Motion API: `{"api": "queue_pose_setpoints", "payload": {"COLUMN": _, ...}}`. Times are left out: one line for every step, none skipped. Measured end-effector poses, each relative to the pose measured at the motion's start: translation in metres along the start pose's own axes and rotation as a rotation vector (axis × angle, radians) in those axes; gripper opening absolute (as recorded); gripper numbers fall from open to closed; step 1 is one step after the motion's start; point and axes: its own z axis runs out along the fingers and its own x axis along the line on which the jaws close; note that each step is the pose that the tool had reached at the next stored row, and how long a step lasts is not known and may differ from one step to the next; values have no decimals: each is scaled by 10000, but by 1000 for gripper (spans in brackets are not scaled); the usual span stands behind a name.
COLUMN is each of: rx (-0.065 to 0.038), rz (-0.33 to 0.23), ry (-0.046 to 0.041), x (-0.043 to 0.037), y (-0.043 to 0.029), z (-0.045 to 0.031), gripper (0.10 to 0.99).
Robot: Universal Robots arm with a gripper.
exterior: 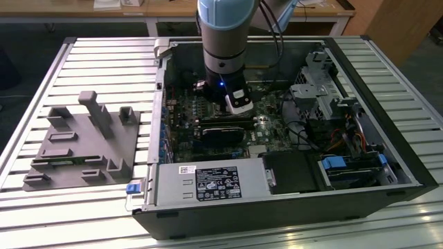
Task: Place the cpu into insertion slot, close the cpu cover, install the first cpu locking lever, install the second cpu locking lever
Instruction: 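Install the second cpu locking lever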
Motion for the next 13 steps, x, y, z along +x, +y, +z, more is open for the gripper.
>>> {"api": "queue_pose_setpoints", "payload": {"rx": 5, "rz": 2, "ry": 1, "x": -12, "y": 14, "z": 4, "gripper": 106}}
{"api": "queue_pose_setpoints", "payload": {"rx": 12, "rz": 3, "ry": 4, "x": -28, "y": 25, "z": 6, "gripper": 106}}
{"api": "queue_pose_setpoints", "payload": {"rx": 17, "rz": 4, "ry": 8, "x": -45, "y": 34, "z": 9, "gripper": 106}}
{"api": "queue_pose_setpoints", "payload": {"rx": 22, "rz": 4, "ry": 12, "x": -62, "y": 47, "z": 12, "gripper": 106}}
{"api": "queue_pose_setpoints", "payload": {"rx": 25, "rz": 5, "ry": 13, "x": -67, "y": 62, "z": 15, "gripper": 106}}
{"api": "queue_pose_setpoints", "payload": {"rx": 28, "rz": 7, "ry": 11, "x": -66, "y": 81, "z": 19, "gripper": 106}}
{"api": "queue_pose_setpoints", "payload": {"rx": 33, "rz": 5, "ry": 11, "x": -64, "y": 103, "z": 24, "gripper": 106}}
{"api": "queue_pose_setpoints", "payload": {"rx": 40, "rz": 4, "ry": 9, "x": -61, "y": 127, "z": 29, "gripper": 106}}
{"api": "queue_pose_setpoints", "payload": {"rx": 48, "rz": 3, "ry": 7, "x": -58, "y": 149, "z": 35, "gripper": 106}}
{"api": "queue_pose_setpoints", "payload": {"rx": 55, "rz": 2, "ry": 5, "x": -57, "y": 168, "z": 39, "gripper": 106}}
{"api": "queue_pose_setpoints", "payload": {"rx": 63, "rz": 2, "ry": 4, "x": -57, "y": 185, "z": 43, "gripper": 106}}
{"api": "queue_pose_setpoints", "payload": {"rx": 74, "rz": 1, "ry": 2, "x": -59, "y": 201, "z": 46, "gripper": 106}}
{"api": "queue_pose_setpoints", "payload": {"rx": 99, "rz": 0, "ry": -2, "x": -63, "y": 216, "z": 49, "gripper": 106}}
